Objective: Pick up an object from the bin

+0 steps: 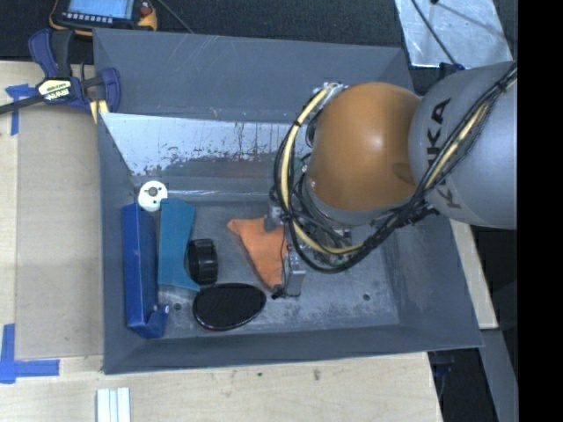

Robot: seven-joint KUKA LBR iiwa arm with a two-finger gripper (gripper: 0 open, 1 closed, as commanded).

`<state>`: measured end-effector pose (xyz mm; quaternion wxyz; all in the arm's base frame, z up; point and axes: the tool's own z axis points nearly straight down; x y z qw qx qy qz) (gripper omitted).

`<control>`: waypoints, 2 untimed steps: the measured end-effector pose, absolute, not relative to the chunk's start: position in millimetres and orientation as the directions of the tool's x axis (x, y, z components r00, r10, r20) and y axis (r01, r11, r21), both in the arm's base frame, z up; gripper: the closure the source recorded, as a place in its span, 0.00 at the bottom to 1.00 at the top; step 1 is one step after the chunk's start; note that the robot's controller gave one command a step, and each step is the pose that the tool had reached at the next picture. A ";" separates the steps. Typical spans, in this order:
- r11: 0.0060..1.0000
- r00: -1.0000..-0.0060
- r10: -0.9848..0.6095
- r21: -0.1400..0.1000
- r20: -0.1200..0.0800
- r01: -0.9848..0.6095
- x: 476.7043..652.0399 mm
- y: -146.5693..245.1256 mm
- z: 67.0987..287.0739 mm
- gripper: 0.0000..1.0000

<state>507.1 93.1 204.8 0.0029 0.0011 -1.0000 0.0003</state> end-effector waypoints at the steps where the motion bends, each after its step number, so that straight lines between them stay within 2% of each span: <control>1: 1.000 -1.000 0.000 0.001 -0.003 0.000 508.9 92.8 209.0 0.00; 2: 0.990 -0.990 -0.142 0.000 -0.005 -0.142 503.7 104.4 169.1 0.00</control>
Offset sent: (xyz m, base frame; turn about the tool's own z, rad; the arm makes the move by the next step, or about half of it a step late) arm -0.0184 0.0403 -0.1348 -0.4808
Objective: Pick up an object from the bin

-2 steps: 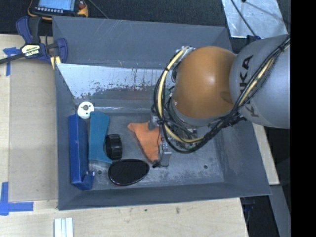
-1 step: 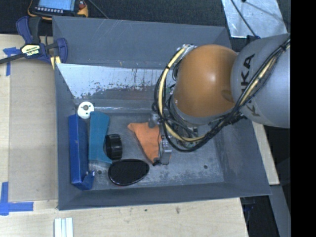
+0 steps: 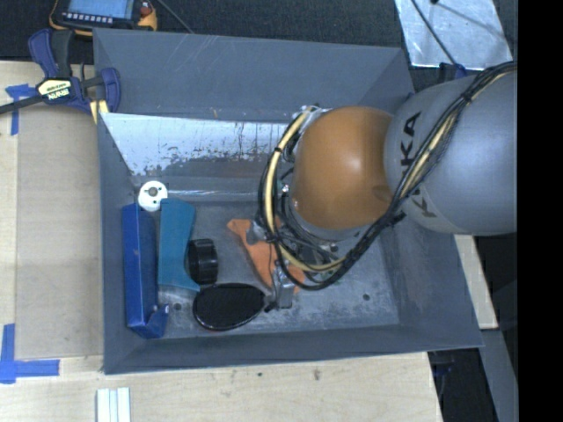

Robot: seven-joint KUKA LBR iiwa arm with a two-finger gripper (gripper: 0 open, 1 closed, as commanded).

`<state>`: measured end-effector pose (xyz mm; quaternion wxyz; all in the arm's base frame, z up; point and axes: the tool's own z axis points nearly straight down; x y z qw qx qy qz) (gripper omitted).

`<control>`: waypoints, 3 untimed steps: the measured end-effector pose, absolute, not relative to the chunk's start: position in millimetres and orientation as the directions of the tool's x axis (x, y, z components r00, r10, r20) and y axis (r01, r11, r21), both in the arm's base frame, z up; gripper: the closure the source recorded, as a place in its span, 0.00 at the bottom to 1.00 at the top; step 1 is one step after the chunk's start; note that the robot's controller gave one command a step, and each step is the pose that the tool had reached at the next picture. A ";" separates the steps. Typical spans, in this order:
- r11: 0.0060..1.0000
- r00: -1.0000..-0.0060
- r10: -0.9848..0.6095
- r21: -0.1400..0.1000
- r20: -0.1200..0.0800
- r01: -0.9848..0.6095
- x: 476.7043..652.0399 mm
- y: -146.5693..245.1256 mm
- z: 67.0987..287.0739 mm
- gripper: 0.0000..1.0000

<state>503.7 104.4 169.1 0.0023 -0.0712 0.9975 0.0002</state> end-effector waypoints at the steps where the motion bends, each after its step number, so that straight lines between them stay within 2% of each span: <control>1: 0.879 -0.879 -0.476 -0.002 -0.005 -0.476 494.8 124.6 87.9 0.00; 2: 0.886 -0.886 -0.464 -0.001 -0.005 -0.464 494.6 127.6 70.7 0.00; 3: 0.680 -0.680 -0.734 -0.006 0.000 -0.734 499.8 136.6 70.5 0.00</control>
Offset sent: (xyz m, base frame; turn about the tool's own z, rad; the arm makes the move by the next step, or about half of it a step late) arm -0.0105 0.0241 -0.0991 -0.3420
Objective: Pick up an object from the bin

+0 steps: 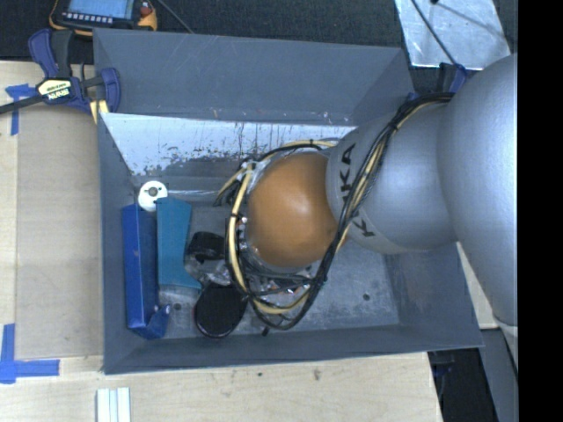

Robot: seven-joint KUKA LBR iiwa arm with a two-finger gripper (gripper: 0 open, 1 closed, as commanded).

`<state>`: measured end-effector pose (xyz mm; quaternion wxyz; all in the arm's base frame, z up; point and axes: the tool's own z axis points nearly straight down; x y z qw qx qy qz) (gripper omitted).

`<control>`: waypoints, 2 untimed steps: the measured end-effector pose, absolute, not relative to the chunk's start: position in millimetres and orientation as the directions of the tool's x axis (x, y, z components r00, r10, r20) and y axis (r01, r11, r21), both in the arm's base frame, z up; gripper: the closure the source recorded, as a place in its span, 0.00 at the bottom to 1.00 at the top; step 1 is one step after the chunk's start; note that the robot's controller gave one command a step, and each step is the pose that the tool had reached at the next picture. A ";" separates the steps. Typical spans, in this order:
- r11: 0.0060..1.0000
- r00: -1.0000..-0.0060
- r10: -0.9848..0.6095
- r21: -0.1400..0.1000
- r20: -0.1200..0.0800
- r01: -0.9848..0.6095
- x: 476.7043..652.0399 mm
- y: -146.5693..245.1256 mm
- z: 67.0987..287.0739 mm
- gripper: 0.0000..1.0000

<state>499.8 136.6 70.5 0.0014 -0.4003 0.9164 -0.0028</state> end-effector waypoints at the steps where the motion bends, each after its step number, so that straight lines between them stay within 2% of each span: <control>1: 0.641 -0.641 -0.767 -0.016 0.000 -0.767 492.6 162.2 72.2 1.00; 2: 0.642 -0.642 -0.767 -0.016 0.000 -0.767 492.6 162.2 72.2 1.00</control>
Offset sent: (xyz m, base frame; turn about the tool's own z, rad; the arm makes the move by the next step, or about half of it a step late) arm 0.0000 0.0000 0.0000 0.0000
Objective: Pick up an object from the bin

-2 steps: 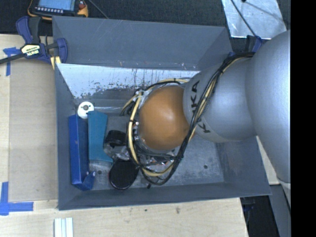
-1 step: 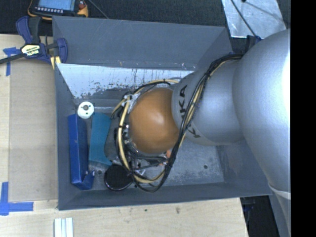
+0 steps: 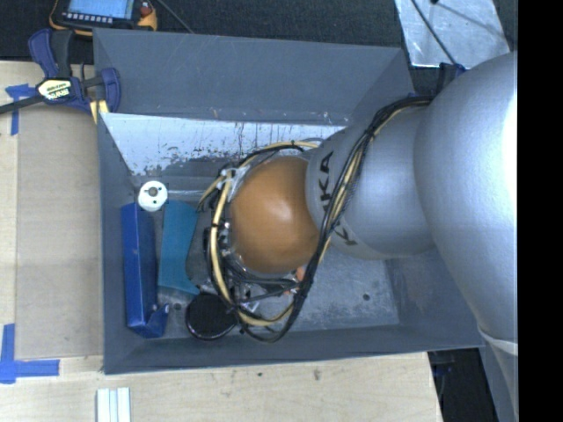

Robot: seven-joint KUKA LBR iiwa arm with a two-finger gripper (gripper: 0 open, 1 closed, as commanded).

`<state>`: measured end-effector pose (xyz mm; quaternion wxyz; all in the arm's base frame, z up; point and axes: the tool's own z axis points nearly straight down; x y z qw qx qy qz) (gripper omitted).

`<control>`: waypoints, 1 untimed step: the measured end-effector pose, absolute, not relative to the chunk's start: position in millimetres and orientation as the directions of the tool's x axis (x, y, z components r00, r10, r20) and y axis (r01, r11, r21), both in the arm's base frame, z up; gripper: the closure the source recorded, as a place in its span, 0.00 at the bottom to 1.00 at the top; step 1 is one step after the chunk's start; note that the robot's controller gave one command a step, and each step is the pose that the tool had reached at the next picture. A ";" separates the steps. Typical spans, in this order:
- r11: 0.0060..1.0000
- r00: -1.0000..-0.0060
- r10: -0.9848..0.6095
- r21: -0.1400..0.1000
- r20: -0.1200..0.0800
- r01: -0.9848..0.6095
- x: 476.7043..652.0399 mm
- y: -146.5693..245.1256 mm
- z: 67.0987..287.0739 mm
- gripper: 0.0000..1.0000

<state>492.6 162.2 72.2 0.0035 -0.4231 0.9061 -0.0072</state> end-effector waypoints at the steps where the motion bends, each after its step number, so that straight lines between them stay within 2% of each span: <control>1: 0.642 -0.643 -0.766 -0.012 0.001 -0.766 491.7 161.8 76.5 1.00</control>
Offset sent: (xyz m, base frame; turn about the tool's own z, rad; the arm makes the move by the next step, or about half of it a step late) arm 0.0000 0.0000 0.0565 0.0000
